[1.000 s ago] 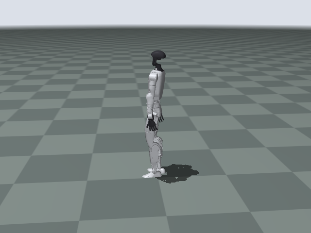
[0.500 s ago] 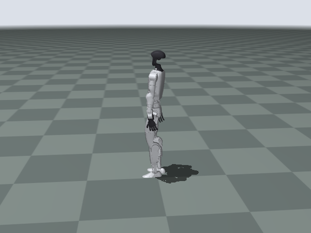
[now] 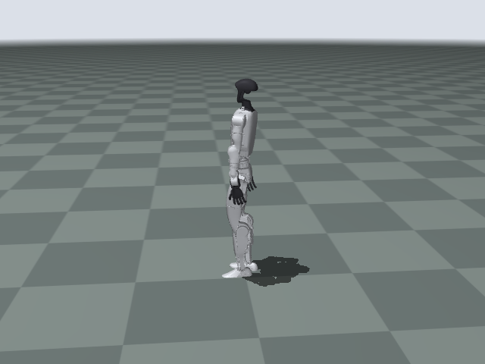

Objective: In place motions

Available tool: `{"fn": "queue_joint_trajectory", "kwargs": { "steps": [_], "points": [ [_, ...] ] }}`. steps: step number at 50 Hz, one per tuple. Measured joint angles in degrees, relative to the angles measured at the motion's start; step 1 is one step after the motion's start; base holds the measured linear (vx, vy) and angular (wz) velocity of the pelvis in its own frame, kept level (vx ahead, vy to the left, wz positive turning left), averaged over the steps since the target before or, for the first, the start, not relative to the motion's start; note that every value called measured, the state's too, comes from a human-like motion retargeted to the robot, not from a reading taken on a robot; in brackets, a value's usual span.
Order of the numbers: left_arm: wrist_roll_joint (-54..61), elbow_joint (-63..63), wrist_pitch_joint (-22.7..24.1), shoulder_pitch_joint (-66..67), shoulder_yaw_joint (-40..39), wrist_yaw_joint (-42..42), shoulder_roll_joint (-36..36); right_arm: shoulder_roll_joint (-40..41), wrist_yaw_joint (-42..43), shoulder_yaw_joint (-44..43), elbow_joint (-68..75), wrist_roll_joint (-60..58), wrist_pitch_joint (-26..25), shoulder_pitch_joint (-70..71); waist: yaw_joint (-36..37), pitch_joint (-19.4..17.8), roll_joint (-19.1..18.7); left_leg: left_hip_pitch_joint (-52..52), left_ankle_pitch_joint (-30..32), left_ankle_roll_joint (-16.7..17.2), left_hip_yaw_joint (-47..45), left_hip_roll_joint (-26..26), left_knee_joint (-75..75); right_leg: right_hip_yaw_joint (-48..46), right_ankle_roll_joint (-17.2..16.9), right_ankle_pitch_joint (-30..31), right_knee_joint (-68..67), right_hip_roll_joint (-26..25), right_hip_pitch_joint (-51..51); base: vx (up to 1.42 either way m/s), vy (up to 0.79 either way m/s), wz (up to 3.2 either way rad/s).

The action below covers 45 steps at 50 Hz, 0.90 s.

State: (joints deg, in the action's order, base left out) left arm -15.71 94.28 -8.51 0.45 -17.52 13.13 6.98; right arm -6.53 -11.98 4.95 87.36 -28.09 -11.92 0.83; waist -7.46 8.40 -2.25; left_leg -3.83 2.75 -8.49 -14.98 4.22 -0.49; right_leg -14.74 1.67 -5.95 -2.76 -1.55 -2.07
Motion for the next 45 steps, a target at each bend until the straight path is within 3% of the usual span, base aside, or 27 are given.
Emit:
{"fn": "queue_joint_trajectory", "kwargs": {
  "steps": [45],
  "points": [
    [0.38,-0.01,-0.11,0.25,-0.31,-0.12,0.05,-0.06,-0.45,0.46,0.08,-0.45,0.09,0.12,-0.4,0.43,-0.18,-0.04,-0.44,0.37,0.25,-0.3,-0.06,-0.18,0.0,-0.19,-0.02,-0.1,-0.12,0.0,0.0,0.0]
  ]
}}
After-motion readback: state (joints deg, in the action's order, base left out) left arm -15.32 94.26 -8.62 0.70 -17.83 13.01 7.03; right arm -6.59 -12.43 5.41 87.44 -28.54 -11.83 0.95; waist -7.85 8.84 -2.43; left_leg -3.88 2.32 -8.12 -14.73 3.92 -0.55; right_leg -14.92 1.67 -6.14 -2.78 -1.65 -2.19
